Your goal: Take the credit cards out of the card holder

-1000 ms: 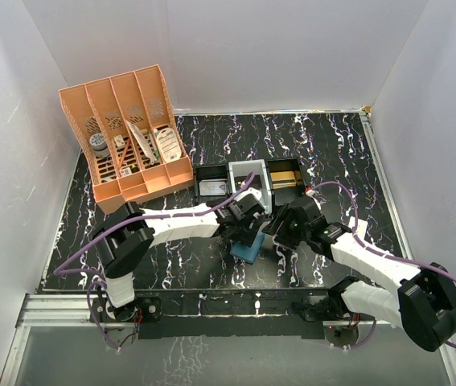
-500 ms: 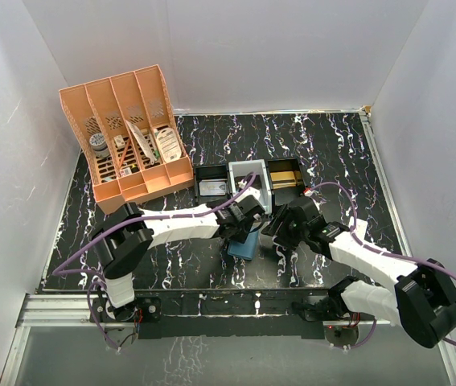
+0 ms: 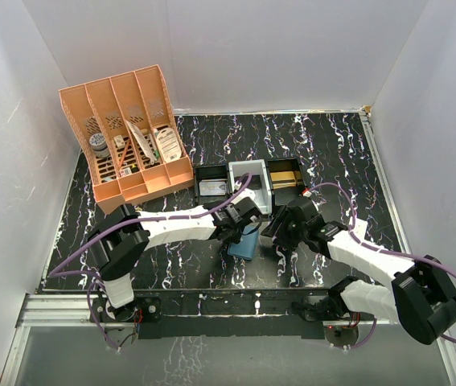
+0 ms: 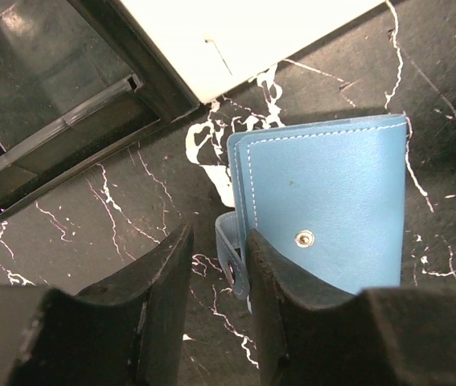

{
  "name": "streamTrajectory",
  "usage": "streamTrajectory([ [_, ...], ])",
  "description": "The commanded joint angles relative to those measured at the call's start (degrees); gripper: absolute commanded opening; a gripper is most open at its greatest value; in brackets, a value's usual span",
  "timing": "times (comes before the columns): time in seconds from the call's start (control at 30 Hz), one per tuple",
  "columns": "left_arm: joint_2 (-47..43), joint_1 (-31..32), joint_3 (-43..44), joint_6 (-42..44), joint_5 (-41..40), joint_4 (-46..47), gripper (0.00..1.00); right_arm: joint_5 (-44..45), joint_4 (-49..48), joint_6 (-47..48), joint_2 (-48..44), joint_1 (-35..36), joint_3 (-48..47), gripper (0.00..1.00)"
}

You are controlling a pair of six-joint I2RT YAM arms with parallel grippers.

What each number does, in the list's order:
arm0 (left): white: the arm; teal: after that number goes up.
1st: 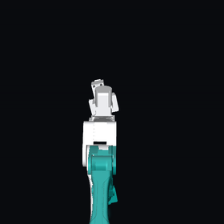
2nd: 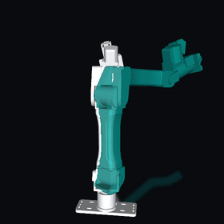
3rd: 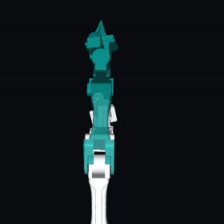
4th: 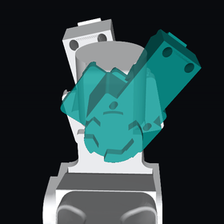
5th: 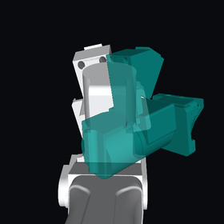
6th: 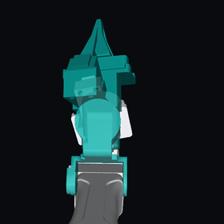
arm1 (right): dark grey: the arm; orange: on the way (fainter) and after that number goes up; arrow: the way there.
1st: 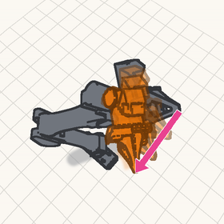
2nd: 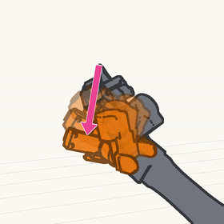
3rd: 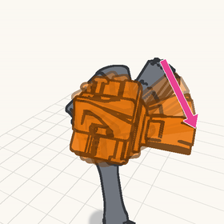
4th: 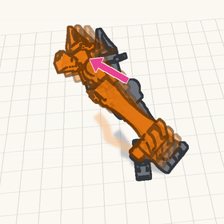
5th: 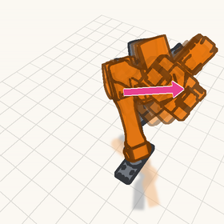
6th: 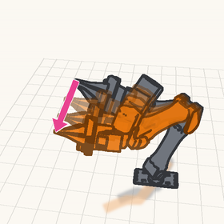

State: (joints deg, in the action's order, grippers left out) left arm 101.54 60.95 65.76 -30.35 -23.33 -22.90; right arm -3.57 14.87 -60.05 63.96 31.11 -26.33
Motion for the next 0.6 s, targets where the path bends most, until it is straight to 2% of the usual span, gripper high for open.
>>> streamTrajectory([
  [0.0,-3.6,0.2,-0.9,-1.3,-1.9,-1.8,0.29,-0.6,-2.5,0.6,0.6,0.0,-0.5,0.50],
  [0.33,-3.8,0.2,-1.8,-2.1,-2.1,-1.5,0.15,-3.1,-2.7,1.5,2.7,0.0,-1.1,0.50],
  [0.47,-4.0,0.2,-2.0,-2.1,-1.8,-2.4,0.01,-5.9,-3.5,2.8,3.9,0.0,-2.3,0.52],
  [0.57,-5.5,0.2,-2.9,-1.8,-0.5,-1.3,0.00,-9.2,-4.6,4.4,5.9,0.0,-4.0,0.53],
])
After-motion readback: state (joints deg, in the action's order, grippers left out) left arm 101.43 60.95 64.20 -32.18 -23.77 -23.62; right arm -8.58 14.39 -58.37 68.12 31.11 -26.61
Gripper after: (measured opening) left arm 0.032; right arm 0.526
